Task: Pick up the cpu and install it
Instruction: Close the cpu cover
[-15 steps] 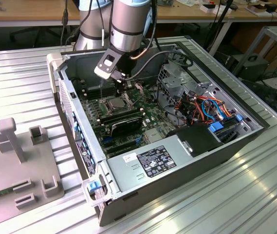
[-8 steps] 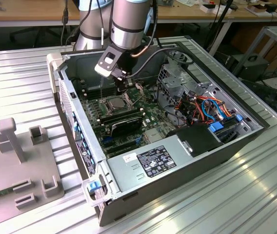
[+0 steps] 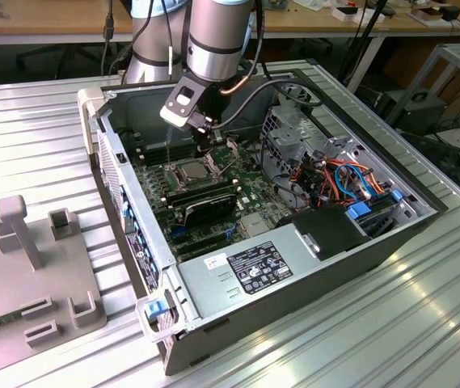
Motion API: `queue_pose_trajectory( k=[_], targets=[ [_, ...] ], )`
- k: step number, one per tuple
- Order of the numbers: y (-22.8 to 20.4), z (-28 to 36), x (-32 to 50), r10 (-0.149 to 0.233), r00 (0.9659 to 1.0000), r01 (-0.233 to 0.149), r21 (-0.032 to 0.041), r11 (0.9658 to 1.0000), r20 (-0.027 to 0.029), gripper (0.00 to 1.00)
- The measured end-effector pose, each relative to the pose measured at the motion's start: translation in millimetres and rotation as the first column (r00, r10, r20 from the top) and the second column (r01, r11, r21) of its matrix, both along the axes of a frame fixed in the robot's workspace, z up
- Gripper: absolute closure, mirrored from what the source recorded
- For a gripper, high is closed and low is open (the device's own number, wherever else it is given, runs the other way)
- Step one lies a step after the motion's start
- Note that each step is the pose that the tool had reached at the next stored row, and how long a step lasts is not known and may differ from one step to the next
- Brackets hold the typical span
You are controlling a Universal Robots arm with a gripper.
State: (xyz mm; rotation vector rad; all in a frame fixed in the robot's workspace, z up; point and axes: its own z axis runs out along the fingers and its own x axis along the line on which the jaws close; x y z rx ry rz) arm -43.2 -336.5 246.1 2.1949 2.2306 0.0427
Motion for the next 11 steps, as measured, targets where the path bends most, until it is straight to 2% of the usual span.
queue_pose_trajectory(
  k=[7,11],
  targets=[
    [0.0,0.1,0.2,0.000,1.0000,0.000,0.0000,1.0000,0.0001,0.89],
    [0.0,4.7,0.2,0.000,1.0000,0.000,-0.0001,1.0000,0.0000,0.89]
  ],
)
